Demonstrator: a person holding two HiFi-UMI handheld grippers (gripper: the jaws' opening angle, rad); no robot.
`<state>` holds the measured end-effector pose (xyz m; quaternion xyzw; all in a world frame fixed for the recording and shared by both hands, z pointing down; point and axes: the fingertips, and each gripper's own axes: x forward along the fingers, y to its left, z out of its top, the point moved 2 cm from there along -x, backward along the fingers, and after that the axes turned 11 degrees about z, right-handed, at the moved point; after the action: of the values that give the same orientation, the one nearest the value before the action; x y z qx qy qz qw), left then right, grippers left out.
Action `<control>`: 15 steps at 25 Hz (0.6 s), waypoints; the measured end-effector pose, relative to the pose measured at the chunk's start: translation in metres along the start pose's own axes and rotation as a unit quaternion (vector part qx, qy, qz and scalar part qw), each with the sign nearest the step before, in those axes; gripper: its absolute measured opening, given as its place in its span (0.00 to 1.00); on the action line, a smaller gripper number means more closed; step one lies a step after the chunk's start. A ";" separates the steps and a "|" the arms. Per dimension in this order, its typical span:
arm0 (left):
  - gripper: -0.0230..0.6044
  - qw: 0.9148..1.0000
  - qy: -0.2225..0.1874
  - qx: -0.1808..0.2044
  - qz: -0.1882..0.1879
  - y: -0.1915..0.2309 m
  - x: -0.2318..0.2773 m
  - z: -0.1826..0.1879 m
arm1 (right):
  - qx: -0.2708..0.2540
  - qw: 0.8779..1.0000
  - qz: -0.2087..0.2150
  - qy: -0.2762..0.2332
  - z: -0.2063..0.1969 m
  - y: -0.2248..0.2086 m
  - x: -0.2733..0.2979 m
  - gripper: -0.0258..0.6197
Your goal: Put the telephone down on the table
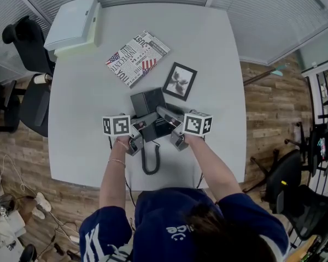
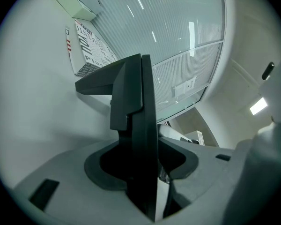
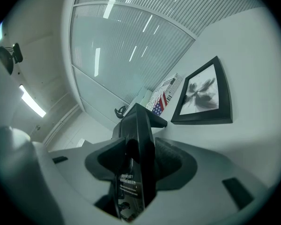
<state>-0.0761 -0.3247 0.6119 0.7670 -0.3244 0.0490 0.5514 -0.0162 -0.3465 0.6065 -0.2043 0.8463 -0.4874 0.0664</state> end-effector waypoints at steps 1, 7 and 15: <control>0.34 1.000 0.000 0.000 0.006 0.001 0.000 0.000 | 0.000 1.000 -0.001 0.001 0.000 0.000 0.000 0.36; 0.40 0.998 -0.005 0.017 0.056 0.005 0.001 -0.001 | 0.004 1.000 -0.012 -0.002 -0.002 -0.003 -0.001 0.35; 0.53 0.991 -0.023 0.014 0.132 0.017 -0.008 -0.003 | 0.004 1.000 -0.020 -0.021 0.000 0.000 -0.003 0.32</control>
<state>-0.0909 -0.3217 0.6237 0.7262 -0.4350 0.1082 0.5212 -0.0138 -0.3456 0.6063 -0.2310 0.8388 -0.4872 0.0756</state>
